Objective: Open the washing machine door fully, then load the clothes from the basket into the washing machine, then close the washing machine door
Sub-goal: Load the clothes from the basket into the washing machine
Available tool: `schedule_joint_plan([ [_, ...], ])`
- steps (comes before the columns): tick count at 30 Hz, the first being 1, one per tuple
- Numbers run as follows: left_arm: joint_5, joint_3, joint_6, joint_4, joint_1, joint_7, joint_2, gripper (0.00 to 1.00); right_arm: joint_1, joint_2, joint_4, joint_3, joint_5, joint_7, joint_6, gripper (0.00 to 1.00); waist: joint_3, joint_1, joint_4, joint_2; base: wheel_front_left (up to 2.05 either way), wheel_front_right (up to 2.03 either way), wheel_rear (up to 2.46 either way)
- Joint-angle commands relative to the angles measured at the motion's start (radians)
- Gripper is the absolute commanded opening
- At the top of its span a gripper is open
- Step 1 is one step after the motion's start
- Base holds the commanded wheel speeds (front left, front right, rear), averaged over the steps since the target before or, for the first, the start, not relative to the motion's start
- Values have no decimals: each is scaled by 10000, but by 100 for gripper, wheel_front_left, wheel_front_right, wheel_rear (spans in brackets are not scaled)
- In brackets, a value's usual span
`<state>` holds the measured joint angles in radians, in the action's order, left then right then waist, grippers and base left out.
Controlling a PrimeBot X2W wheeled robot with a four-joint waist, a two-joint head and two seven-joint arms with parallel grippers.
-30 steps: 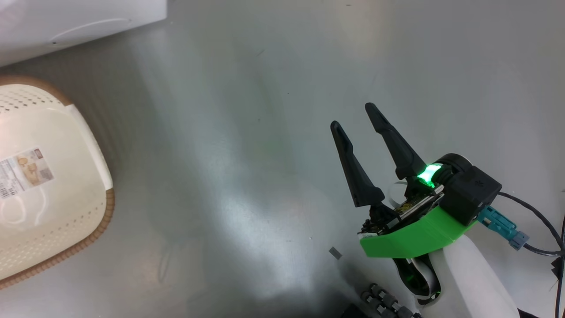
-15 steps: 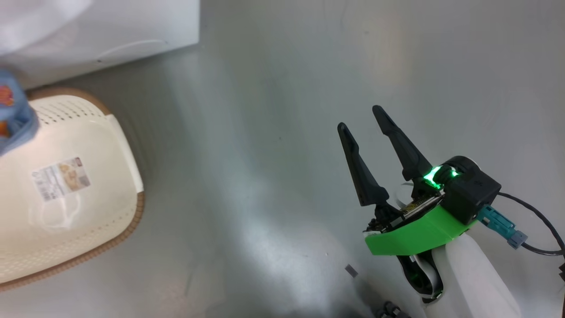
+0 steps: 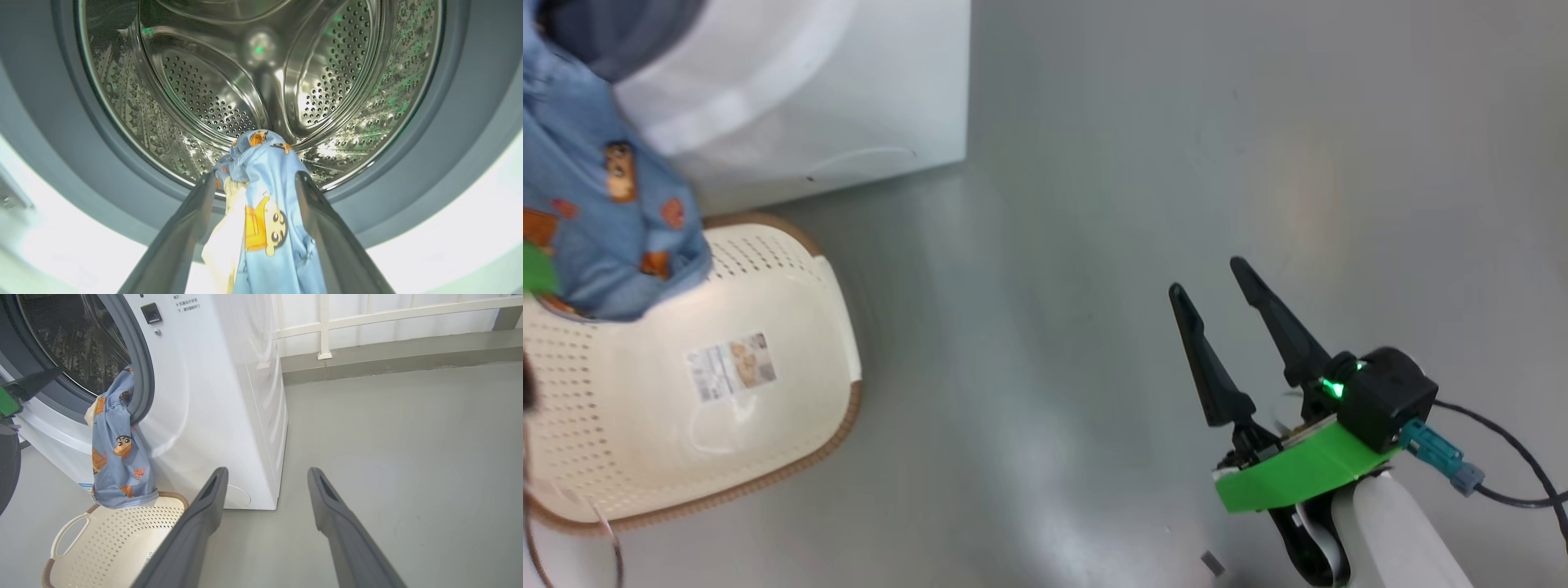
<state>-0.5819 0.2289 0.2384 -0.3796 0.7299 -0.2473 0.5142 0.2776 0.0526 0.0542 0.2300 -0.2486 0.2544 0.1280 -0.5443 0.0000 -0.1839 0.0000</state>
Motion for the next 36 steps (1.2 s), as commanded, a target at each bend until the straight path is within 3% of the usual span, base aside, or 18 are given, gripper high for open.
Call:
schedule_joint_plan([
  [1,93,-327,277,811,-835,-81,385,100,-405,-24,-135,156,78,74,27,100,724,0,422,0,0,0,0],
  [14,219,428,1536,3624,-5034,-7,-426,100,-1173,-24,117,-202,337,-138,27,100,2291,0,819,0,0,0,0],
  [36,231,1415,2135,4428,-7281,285,-962,100,-2409,-24,-611,-517,646,-981,27,100,3789,0,1307,0,0,0,0],
])
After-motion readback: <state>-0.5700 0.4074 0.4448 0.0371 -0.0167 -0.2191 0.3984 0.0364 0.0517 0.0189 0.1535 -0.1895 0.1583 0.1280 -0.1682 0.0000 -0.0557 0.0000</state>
